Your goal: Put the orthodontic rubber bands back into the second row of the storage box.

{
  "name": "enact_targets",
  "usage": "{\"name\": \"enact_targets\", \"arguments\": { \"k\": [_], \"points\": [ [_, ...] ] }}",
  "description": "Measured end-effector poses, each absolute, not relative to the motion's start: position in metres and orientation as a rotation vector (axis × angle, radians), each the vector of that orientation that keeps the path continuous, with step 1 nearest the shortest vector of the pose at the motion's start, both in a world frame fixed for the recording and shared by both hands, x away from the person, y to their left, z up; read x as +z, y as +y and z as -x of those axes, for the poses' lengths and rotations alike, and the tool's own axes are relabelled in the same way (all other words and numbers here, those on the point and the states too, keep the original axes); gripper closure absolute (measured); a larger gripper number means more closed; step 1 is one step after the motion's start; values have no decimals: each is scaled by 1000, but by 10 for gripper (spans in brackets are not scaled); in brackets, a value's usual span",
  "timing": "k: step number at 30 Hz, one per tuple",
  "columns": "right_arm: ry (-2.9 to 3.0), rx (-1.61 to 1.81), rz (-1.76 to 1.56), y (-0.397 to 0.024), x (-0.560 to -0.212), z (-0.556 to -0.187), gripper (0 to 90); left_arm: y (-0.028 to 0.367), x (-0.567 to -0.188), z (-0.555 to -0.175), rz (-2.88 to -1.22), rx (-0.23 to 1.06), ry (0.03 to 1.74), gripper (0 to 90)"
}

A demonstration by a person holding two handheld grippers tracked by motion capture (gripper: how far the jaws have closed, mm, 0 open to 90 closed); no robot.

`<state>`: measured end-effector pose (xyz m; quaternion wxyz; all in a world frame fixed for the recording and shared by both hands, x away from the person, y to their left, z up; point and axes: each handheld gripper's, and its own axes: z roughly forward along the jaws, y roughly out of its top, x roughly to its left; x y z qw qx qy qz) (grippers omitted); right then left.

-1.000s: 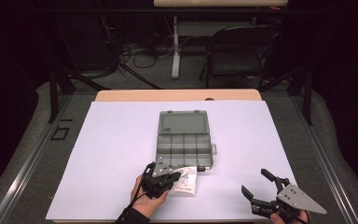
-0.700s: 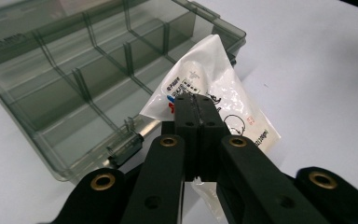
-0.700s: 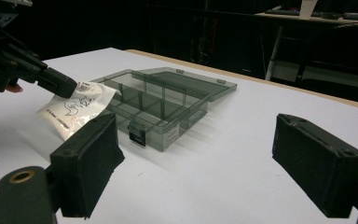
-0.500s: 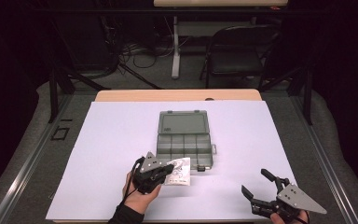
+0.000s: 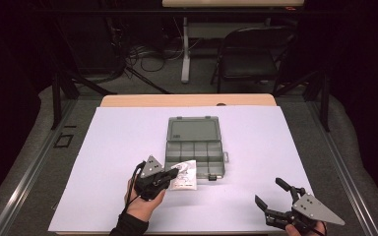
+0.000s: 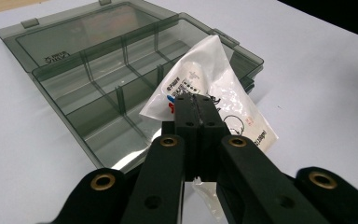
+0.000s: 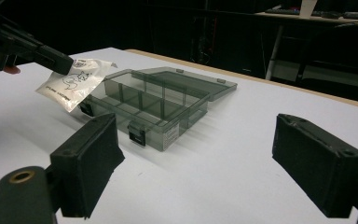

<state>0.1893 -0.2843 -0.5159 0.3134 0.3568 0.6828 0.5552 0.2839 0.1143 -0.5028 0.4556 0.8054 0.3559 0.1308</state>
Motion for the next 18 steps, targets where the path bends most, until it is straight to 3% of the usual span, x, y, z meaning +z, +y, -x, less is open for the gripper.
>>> {"name": "enact_targets", "arguments": {
  "k": [18],
  "points": [
    [1807,1459,-939,-284,-516,-190,142,117,-478,-308,-1948,355,893,900]
  ]
}}
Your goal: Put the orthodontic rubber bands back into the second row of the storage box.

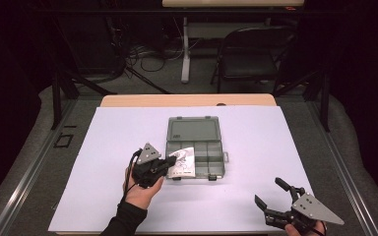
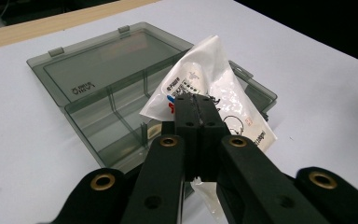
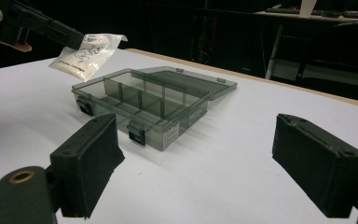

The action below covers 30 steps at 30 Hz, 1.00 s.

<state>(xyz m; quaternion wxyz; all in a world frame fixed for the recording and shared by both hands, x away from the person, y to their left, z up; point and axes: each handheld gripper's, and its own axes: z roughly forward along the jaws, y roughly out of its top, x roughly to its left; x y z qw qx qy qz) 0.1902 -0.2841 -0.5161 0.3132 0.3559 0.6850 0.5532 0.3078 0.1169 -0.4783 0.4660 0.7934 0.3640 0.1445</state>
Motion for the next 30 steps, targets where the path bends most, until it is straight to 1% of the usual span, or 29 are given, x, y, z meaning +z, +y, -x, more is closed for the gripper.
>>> {"name": "enact_targets", "arguments": {
  "k": [15,30],
  "points": [
    [1808,1460,-944,-284,-516,-190,142,111,-474,-329,-1949,363,922,900],
    [1807,1462,-943,-284,-516,-190,142,95,-482,-341,-1971,371,920,900]
  ]
}}
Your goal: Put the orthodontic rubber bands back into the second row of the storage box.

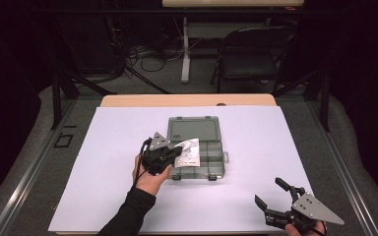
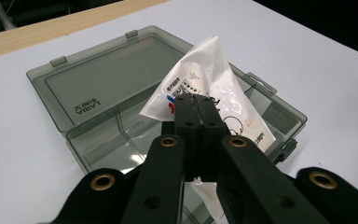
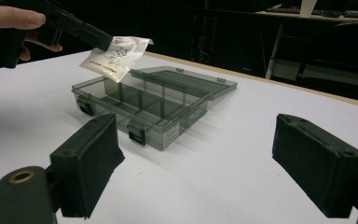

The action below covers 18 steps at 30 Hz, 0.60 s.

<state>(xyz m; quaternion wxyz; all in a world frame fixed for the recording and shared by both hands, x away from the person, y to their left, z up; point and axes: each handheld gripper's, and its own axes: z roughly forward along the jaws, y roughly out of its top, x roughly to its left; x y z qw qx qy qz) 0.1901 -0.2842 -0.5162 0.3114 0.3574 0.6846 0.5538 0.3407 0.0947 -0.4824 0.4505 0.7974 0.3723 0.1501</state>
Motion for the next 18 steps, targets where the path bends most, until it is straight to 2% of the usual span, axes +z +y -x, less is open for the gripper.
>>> {"name": "enact_targets", "arguments": {
  "k": [18],
  "points": [
    [1801,1467,-937,-284,-516,-190,142,71,-504,-349,-2054,390,907,898]
  ]
}}
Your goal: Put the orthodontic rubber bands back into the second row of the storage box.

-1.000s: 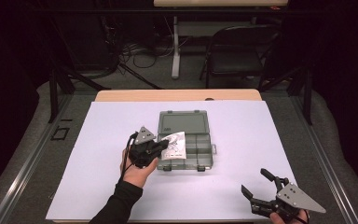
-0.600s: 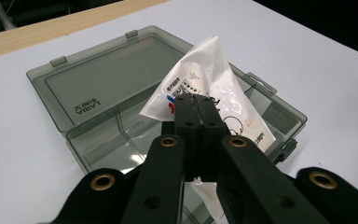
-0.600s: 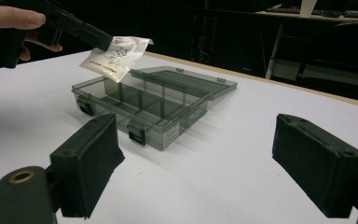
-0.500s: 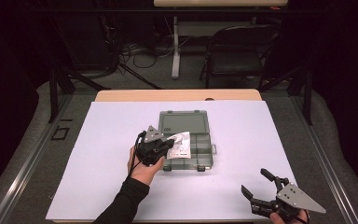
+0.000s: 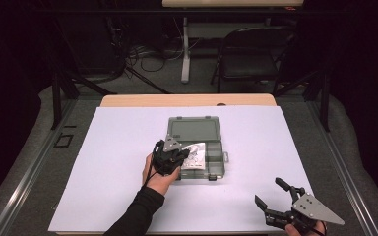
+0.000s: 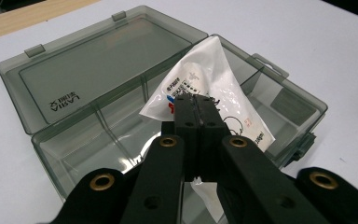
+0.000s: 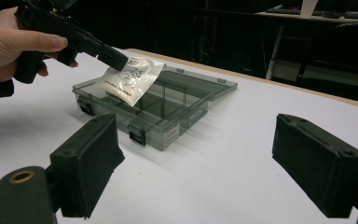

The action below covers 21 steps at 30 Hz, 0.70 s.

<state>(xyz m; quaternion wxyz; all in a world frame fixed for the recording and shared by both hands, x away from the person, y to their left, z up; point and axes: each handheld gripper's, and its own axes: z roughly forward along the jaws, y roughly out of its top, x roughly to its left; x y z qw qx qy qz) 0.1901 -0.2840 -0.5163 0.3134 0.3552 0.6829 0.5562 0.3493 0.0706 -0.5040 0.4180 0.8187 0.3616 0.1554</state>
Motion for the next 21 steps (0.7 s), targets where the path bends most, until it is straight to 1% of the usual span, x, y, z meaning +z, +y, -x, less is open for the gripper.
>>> {"name": "enact_targets", "arguments": {
  "k": [5,21],
  "points": [
    [1812,1461,-935,-284,-516,-190,142,67,-509,-350,-2082,409,901,896],
    [1812,1461,-933,-284,-516,-190,142,64,-515,-350,-2105,393,906,883]
  ]
}}
